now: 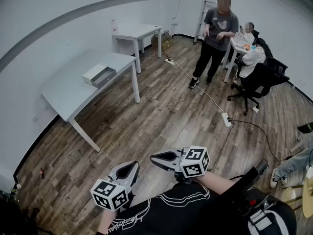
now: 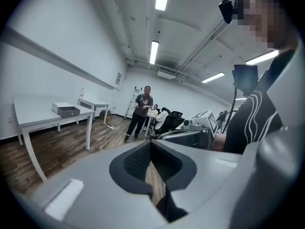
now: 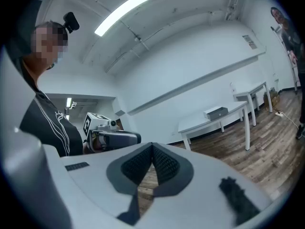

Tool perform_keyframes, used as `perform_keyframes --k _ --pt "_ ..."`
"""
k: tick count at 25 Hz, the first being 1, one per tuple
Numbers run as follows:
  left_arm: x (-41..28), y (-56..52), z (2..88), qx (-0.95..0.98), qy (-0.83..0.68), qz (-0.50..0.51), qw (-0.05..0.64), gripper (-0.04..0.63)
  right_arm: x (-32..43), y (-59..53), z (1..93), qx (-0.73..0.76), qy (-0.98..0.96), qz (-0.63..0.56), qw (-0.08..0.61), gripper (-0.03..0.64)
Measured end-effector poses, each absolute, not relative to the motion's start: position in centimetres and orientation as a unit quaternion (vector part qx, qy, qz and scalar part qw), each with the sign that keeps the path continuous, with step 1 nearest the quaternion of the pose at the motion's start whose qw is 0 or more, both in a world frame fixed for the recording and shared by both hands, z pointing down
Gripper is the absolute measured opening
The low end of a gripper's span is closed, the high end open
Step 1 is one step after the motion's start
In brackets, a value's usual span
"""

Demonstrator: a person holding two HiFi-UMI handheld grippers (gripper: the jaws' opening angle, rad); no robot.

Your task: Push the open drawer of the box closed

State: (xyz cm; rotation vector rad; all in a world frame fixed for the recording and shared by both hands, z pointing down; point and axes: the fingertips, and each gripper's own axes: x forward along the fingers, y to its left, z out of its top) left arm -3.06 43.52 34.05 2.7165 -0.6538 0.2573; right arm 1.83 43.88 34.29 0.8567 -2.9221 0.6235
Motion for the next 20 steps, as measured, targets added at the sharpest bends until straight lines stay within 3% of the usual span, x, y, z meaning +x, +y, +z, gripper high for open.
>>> perform_keyframes --k 11,20 --pt "-1.2 38.2 34.8 0.951 -0.240 0.103 0.165 0.008 3.4 38.7 34.1 0.282 -0.941 0.186 0.015 0.009" --pt "1.1 25.2 34.4 0.943 -0.269 0.107 0.163 0.008 4.8 24.9 34.1 0.276 -0.946 0.166 0.039 0.009"
